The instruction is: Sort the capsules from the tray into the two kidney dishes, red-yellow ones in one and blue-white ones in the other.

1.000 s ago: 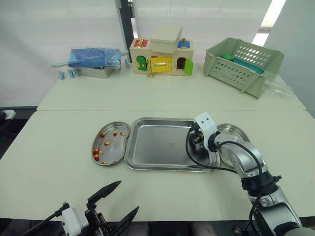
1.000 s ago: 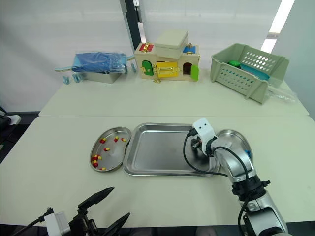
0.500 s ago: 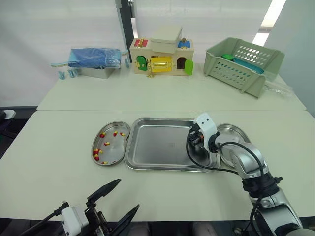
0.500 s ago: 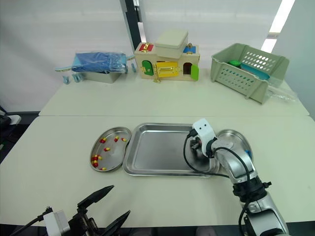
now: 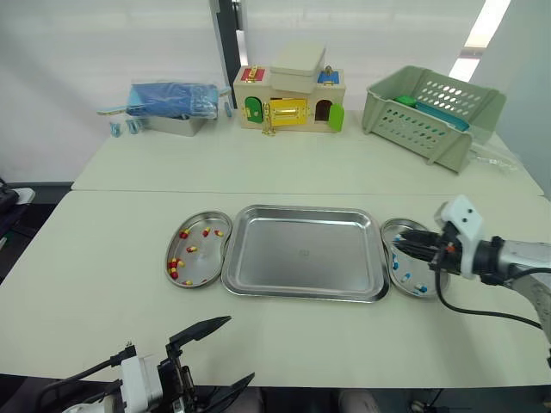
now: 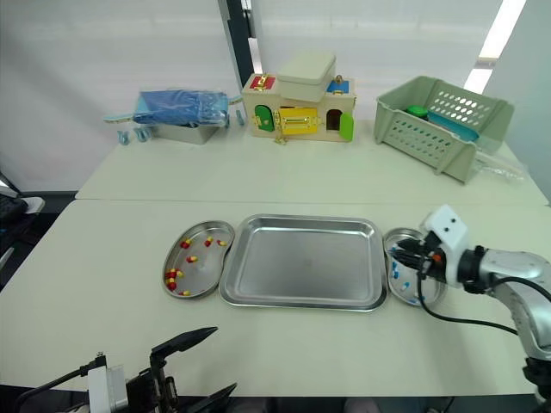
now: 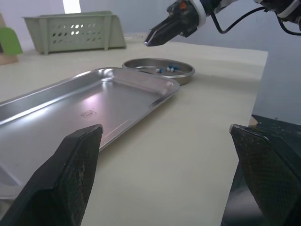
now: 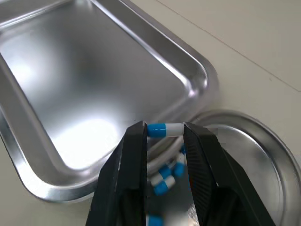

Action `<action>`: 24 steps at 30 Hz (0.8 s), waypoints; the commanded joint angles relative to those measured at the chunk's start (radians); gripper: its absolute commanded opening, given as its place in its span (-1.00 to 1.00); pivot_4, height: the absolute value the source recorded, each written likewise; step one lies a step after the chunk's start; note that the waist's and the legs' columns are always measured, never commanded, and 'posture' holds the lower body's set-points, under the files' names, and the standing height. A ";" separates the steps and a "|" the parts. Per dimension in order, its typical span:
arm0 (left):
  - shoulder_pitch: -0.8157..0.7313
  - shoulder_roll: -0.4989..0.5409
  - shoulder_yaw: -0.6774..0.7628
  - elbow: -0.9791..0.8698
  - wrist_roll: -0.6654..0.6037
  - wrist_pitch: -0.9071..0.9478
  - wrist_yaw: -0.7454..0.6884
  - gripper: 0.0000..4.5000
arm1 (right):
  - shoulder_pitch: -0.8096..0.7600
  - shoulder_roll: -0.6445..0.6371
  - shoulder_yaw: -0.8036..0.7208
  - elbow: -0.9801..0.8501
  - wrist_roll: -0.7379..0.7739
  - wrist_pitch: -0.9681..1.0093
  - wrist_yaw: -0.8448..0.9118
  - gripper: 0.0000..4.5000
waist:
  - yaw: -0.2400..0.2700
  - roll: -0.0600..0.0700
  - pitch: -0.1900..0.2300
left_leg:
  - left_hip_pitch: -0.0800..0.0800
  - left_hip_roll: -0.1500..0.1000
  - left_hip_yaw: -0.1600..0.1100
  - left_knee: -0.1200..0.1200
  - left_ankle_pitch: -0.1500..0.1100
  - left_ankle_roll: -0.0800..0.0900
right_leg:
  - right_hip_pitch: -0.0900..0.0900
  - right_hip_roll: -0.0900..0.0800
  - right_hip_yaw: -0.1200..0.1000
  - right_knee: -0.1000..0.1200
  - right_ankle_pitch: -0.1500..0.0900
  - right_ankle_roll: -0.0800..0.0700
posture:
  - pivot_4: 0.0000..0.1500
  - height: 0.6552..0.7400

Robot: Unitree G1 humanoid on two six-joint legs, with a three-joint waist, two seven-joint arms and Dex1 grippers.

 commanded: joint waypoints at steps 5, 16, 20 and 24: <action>-0.047 0.026 -0.010 0.038 -0.035 -0.005 -0.066 1.00 | 0.080 -0.045 -0.045 0.081 -0.063 -0.150 -0.003 -0.57 | 0.005 0.000 0.000 | 0.001 0.000 0.000 0.000 0.000 0.000 | 0.001 0.000 0.000 0.000 0.000 0.000 | 1.00 1.00; -0.057 0.013 0.001 0.056 -0.037 -0.008 -0.085 1.00 | 0.097 -0.038 -0.020 0.124 -0.086 -0.193 -0.024 0.04 | 0.005 0.000 0.000 | 0.001 0.000 0.000 0.000 0.000 0.000 | 0.002 0.000 0.000 0.000 0.000 0.000 | 1.00 1.00; -0.057 0.007 0.001 0.064 -0.035 -0.011 -0.086 1.00 | 0.091 -0.040 -0.021 0.125 -0.075 -0.186 -0.019 0.57 | 0.005 0.000 0.000 | 0.001 0.000 0.000 0.000 0.000 0.000 | 0.002 0.000 0.000 0.000 0.000 0.000 | 1.00 1.00; -0.057 0.000 0.007 0.084 -0.032 -0.009 -0.077 1.00 | 0.096 -0.041 -0.031 0.127 -0.065 -0.194 -0.007 0.98 | 0.005 0.000 0.000 | 0.001 0.000 0.000 0.000 0.000 0.000 | 0.002 0.000 0.000 0.000 0.000 0.000 | 1.00 1.00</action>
